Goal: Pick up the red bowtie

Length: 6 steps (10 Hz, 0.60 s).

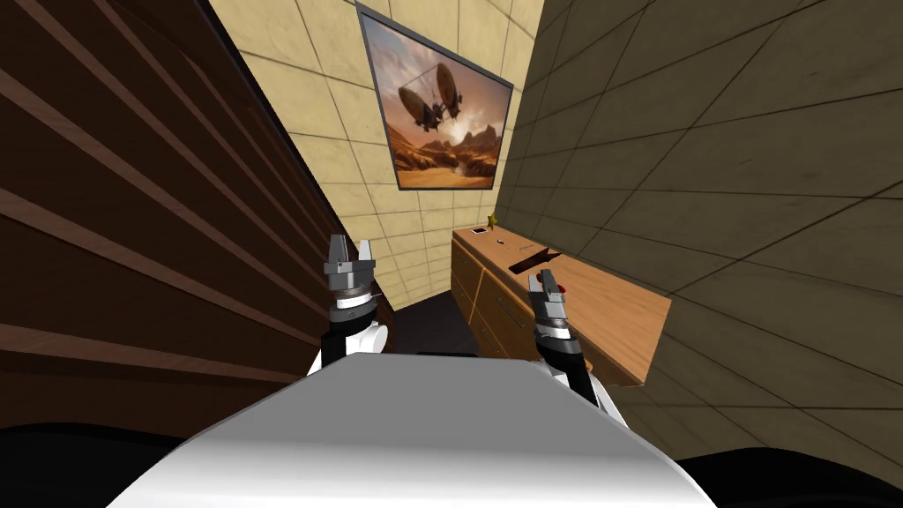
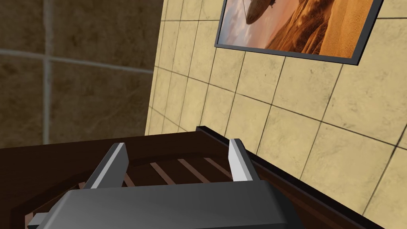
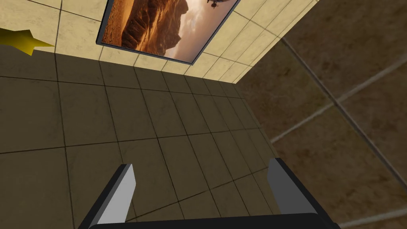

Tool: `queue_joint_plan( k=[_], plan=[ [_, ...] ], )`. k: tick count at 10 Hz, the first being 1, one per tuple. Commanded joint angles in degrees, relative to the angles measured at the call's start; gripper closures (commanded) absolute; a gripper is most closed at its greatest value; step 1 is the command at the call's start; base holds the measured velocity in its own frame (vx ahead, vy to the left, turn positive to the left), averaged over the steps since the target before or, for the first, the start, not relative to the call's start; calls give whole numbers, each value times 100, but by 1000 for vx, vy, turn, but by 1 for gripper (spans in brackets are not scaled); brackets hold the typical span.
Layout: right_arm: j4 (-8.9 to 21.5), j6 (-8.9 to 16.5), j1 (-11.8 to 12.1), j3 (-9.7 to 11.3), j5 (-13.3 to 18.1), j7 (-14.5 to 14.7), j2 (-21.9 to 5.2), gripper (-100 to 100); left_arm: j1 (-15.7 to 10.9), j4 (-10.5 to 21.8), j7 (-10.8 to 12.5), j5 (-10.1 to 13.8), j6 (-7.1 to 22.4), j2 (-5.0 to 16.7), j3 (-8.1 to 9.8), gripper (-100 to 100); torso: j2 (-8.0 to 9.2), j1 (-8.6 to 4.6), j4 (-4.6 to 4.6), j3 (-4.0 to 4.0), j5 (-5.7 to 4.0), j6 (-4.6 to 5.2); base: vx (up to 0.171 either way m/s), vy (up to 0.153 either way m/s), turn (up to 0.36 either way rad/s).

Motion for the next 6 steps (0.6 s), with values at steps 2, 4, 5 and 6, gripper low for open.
queue_joint_plan(
  k=[2, 4, 5, 6],
  plan=[
    [382, -77, 267, 10, 21, -133, -343, -100, 0, 0, 0, 0, 0, 1, 1, 0, 4, -24, 1, 2, -3, -1, 48, 121, 6],
    [575, -102, 484, 41, 47, -209, -549, -100, 0, 0, 0, 0, 0, 1, 1, 0, 16, -50, 3, 8, -10, 0, 15, 85, 10],
    [819, -128, 652, 73, 75, -287, -761, -100, -1, 0, 0, 0, 0, 1, 1, 0, 21, -47, 4, 11, -10, 0, 44, 205, 26],
    [1014, -157, 848, 106, 105, -366, -943, -100, 0, 0, 0, 0, 0, 0, 0, 0, 14, -11, 3, 8, -3, 0, 12, 238, 93]
  ],
)
